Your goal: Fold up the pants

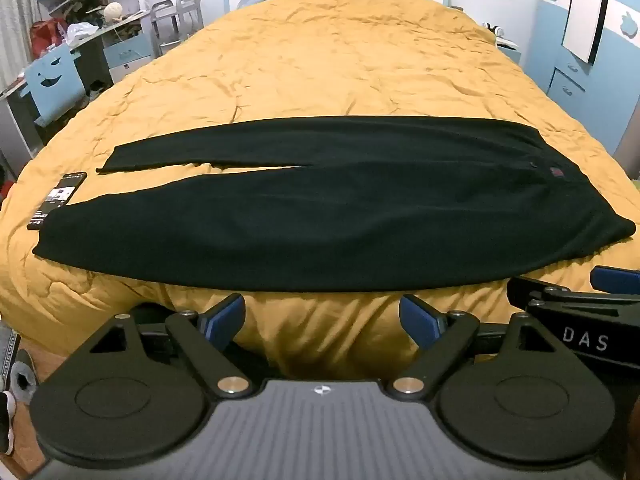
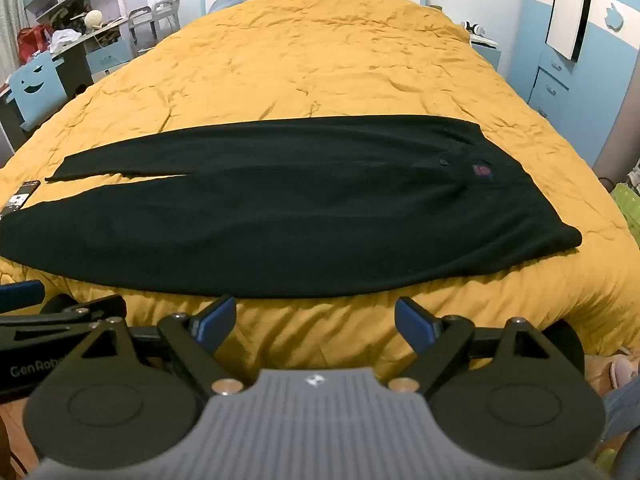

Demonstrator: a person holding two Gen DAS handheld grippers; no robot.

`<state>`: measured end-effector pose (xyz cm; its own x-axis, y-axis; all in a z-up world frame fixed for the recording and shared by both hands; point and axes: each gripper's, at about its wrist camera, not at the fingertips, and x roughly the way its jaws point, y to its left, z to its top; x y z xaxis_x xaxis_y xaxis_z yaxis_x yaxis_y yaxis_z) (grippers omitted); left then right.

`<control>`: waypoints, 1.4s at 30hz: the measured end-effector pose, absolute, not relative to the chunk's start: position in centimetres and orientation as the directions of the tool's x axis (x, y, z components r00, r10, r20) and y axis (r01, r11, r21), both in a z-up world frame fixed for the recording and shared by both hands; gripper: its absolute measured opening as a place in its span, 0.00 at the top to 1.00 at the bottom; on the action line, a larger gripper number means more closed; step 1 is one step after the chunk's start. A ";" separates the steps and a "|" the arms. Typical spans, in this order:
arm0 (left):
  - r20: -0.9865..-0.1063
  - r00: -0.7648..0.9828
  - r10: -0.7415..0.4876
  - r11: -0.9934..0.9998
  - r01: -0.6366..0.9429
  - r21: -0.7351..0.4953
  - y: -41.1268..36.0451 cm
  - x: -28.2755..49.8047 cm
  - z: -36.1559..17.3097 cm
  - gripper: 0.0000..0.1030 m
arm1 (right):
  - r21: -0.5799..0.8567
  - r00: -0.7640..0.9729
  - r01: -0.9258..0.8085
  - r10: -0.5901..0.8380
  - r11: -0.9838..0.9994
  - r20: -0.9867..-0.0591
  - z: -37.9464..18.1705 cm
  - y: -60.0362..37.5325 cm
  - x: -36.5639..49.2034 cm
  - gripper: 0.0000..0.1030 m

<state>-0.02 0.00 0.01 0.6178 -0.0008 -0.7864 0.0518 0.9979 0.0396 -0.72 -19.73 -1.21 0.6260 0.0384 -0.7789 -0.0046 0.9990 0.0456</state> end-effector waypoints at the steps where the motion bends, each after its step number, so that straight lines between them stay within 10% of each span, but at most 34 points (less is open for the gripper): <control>1: -0.786 0.618 0.000 0.998 0.052 0.040 0.0 0.0 0.0 0.02 | 0.045 0.627 -0.004 0.038 0.999 -0.778 -1.2 -19.7 -0.7 0.20; 42: -0.785 0.619 -0.009 0.998 0.055 0.032 -0.5 0.0 -0.1 0.02 | 0.032 0.630 -0.006 0.029 0.999 -0.776 -0.7 -20.2 -0.8 0.20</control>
